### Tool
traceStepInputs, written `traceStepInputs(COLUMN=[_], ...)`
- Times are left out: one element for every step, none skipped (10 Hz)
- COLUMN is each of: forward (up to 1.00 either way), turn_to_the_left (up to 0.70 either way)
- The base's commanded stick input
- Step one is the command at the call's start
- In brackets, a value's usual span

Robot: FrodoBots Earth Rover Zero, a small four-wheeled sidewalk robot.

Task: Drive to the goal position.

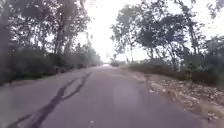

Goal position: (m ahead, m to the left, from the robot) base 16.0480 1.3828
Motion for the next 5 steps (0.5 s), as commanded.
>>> traceStepInputs(forward=[1.0, 1.0, 1.0, 1.0, 1.0], turn_to_the_left=[0.0, 0.4, 0.4, 0.18, 0.0])
